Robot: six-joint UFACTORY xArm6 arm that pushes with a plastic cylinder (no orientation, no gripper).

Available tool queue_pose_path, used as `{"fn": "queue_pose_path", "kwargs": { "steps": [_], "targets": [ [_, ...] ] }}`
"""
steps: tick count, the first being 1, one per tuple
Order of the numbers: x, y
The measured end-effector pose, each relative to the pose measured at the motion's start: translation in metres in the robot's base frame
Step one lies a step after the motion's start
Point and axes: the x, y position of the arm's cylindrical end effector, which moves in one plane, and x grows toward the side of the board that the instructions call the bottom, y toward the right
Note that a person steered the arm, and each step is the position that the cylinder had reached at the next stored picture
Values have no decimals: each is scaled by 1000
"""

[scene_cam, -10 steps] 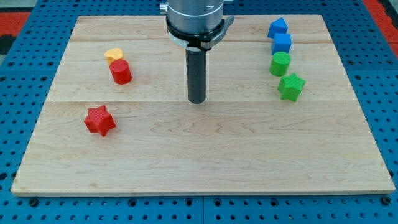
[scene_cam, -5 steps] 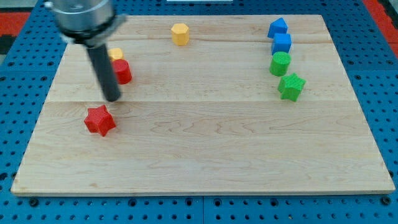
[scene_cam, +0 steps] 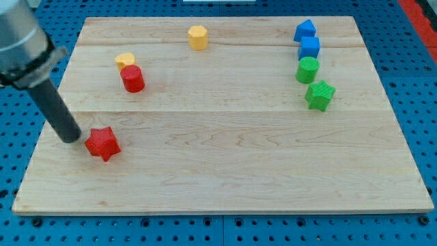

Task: Push the red star to the bottom of the green star

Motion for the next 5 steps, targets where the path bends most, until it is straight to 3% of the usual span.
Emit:
{"fn": "queue_pose_path", "kwargs": {
  "steps": [1,3,5],
  "targets": [
    [0,69],
    [44,53],
    [-11,188]
  ]
}}
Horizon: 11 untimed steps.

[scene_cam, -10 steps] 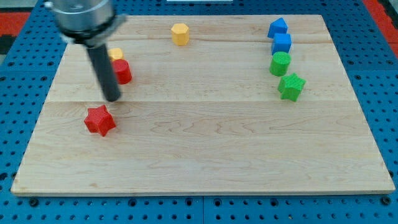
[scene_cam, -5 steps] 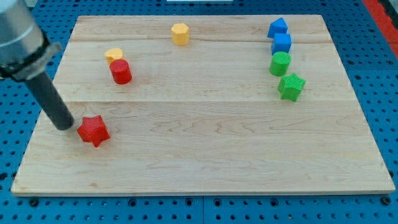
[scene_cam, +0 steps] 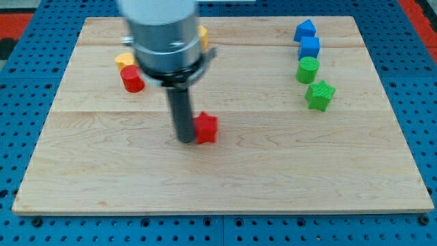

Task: Push the red star to the bottom of the green star

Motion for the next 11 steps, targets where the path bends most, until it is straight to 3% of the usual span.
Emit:
{"fn": "queue_pose_path", "kwargs": {
  "steps": [1,2,3,5,7,8,10,11],
  "targets": [
    [-1,-20],
    [-35,-8],
    [-37,49],
    [-16,14],
    [-1,111],
    [14,79],
    [20,175],
    [24,181]
  ]
}}
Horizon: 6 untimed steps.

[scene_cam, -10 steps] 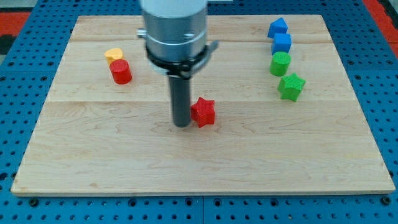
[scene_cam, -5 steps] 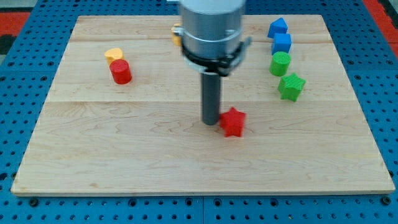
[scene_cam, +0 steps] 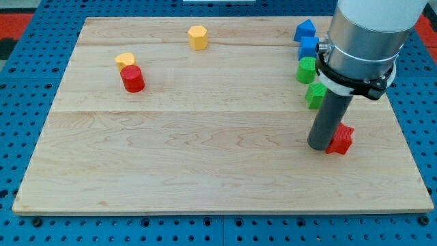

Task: Push the red star to the bottom of the green star

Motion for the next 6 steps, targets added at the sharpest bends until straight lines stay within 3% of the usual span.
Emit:
{"fn": "queue_pose_path", "kwargs": {
  "steps": [1,2,3,4,5,6],
  "targets": [
    [42,-9],
    [44,44],
    [17,62],
    [-17,33],
    [-11,36],
    [27,20]
  ]
}}
